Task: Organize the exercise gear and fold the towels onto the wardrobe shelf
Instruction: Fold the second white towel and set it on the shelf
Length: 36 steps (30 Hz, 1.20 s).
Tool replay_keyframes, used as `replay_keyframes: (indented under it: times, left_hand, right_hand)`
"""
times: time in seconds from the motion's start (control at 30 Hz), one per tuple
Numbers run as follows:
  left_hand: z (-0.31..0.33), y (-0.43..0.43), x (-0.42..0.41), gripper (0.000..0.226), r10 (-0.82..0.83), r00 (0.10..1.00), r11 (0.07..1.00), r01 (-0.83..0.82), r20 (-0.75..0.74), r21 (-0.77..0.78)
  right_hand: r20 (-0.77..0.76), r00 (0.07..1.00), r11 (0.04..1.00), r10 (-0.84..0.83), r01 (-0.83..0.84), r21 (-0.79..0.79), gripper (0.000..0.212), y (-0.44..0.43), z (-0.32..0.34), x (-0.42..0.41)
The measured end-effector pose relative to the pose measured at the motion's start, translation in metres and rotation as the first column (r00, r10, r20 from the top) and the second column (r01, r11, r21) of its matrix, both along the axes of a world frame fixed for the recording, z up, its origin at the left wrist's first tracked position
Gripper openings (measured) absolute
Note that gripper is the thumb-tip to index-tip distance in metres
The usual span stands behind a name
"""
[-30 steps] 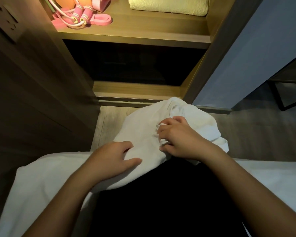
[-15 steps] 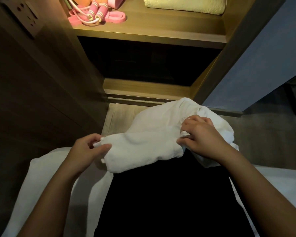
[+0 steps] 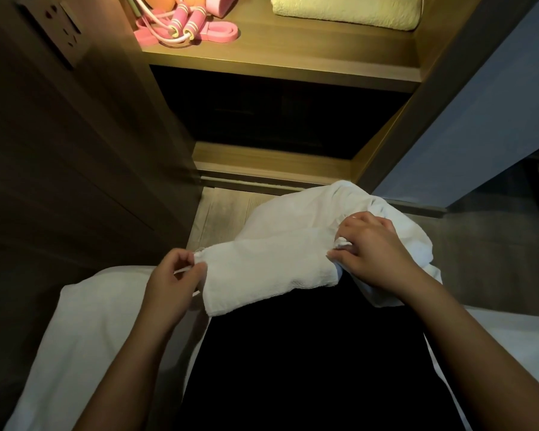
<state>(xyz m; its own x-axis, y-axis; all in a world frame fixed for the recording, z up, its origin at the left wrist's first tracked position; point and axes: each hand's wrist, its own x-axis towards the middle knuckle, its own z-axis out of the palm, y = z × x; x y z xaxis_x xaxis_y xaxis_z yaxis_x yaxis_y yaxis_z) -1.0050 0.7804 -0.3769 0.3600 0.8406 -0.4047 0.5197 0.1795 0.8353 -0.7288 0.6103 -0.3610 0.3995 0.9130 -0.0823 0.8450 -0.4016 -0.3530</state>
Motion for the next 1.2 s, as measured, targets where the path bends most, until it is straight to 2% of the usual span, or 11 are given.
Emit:
replay_keyframes:
  times: [0.1, 0.23, 0.6, 0.8, 0.9, 0.97, 1.03, 1.2]
  left_hand:
    - [-0.004, -0.007, 0.004, 0.008, 0.138, 0.990, 0.989, -0.137, 0.017, -0.051]
    - [0.000, -0.014, 0.014, 0.014, 0.243, 0.970, 0.970, -0.243, 0.019, -0.021]
    - [-0.004, -0.025, 0.015, 0.011, 0.136, 0.988, 0.990, -0.137, -0.068, -0.012]
    - [-0.004, -0.025, 0.008, 0.011, 0.201, 0.978, 0.979, -0.202, -0.047, -0.001]
    - [0.006, -0.026, 0.008, 0.012, 0.207, 0.978, 0.976, -0.204, -0.032, 0.074]
    - [0.017, -0.025, 0.010, 0.014, 0.168, 0.986, 0.972, -0.165, -0.001, 0.167]
    - [0.031, -0.022, 0.016, 0.015, 0.055, 0.998, 0.971, -0.059, 0.022, 0.231]
    - [0.051, -0.028, 0.061, 0.015, -0.252, 0.968, 0.933, 0.247, -0.017, 0.263]
  right_hand:
    - [-0.026, 1.000, 1.000, -0.010, 0.010, -0.002, 0.013, -0.002, 0.001, -0.002]
    - [-0.043, 0.999, 1.000, -0.021, 0.020, -0.013, 0.013, -0.003, 0.003, -0.002]
    - [-0.043, 0.999, 1.000, -0.023, 0.023, -0.002, 0.016, -0.004, 0.004, -0.005]
    - [-0.063, 0.998, 1.000, -0.030, 0.030, -0.010, 0.015, -0.004, 0.005, -0.005]
    - [-0.078, 0.996, 1.000, -0.030, 0.030, -0.003, 0.014, -0.005, 0.007, -0.006]
    - [-0.089, 0.996, 1.000, -0.019, 0.020, 0.014, 0.012, -0.005, 0.010, -0.008]
    - [-0.106, 0.994, 0.996, 0.026, -0.016, 0.092, 0.007, -0.007, 0.013, -0.011]
    - [-0.199, 0.961, 0.937, 0.190, -0.117, 0.328, 0.028, -0.007, 0.033, -0.028]
